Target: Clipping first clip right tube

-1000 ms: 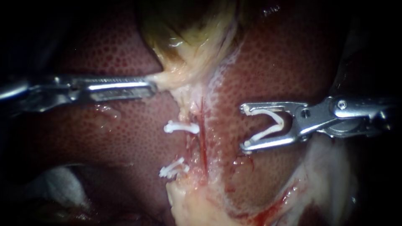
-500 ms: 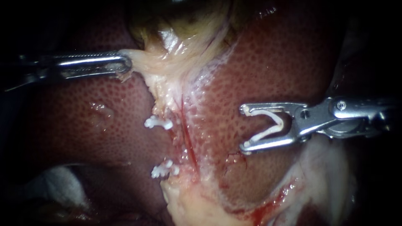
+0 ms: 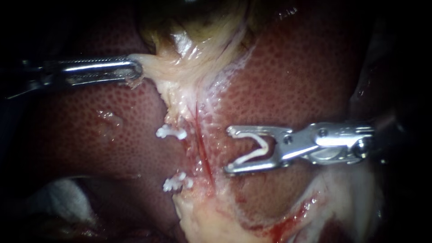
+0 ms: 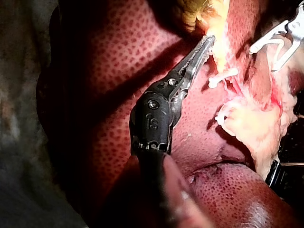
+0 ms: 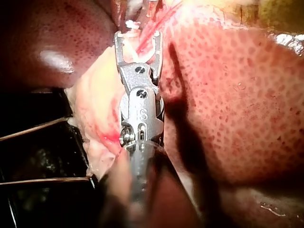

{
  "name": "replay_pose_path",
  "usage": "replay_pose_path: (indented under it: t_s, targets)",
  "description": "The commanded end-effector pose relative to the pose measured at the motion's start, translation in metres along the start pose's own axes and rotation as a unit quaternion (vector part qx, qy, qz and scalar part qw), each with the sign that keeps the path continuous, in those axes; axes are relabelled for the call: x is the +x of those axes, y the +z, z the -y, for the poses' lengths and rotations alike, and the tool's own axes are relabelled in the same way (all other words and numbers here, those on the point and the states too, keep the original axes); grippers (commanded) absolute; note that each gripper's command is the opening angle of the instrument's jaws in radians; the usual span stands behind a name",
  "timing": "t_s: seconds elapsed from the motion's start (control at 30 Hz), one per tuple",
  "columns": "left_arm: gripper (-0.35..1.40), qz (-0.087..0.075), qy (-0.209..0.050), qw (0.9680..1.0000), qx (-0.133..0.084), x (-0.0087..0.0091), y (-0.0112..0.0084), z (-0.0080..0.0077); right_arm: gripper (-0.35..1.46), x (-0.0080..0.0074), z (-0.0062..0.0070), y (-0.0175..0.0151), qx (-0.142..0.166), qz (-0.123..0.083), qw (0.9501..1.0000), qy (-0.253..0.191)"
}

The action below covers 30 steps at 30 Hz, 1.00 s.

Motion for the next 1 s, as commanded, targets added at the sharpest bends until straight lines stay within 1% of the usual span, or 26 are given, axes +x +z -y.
replay_pose_path:
  t_s: [0.03, 0.2, 0.3, 0.4, 0.5, 0.7, 0.87, 0.97, 1.0]
  targets:
    - [-0.35, 0.0, 0.0, 1.0, 0.0, 0.0, 0.0, 0.0, 0.5, -0.0006, -0.0003, 0.0005, -0.002, 0.003, 1.0, 0.003]
    - [-0.35, 0.0, 0.0, 1.0, 0.001, 0.0, 0.0001, -0.0002, 0.5, -0.0039, -0.0014, 0.0031, 0.004, 0.014, 0.9997, 0.021]
    - [-0.35, 0.0, 0.0, 1.0, 0.003, -0.0001, 0.0001, -0.0003, 0.5, -0.0054, -0.0019, 0.0046, 0.011, 0.014, 0.9994, 0.028]
    - [-0.35, 0.0, 0.001, 1.0, 0.003, -0.0002, 0.0001, -0.0003, 0.5, -0.0064, -0.0021, 0.0061, 0.017, 0.016, 0.999, 0.038]
    - [-0.35, 0.0, 0.001, 1.0, 0.002, -0.0002, 0.0002, -0.0004, 0.5, -0.0068, -0.0021, 0.0072, 0.022, 0.016, 0.9986, 0.046]
    - [-0.35, 0.0, 0.001, 1.0, 0.002, -0.0003, 0.0002, -0.0004, 0.49, -0.007, -0.002, 0.0089, 0.029, 0.018, 0.9978, 0.058]
    - [-0.35, 0.0, 0.001, 1.0, 0.003, -0.0003, 0.0002, -0.0004, 0.49, -0.0074, -0.0019, 0.0096, 0.037, 0.019, 0.9969, 0.067]
    - [-0.35, 0.0, 0.001, 1.0, 0.003, -0.0003, 0.0003, -0.0005, 0.45, -0.0076, -0.0018, 0.0096, 0.045, 0.02, 0.9962, 0.072]
    - [-0.35, 0.0, 0.001, 1.0, 0.003, -0.0003, 0.0003, -0.0005, 0.44, -0.0076, -0.0018, 0.0096, 0.048, 0.02, 0.9955, 0.079]
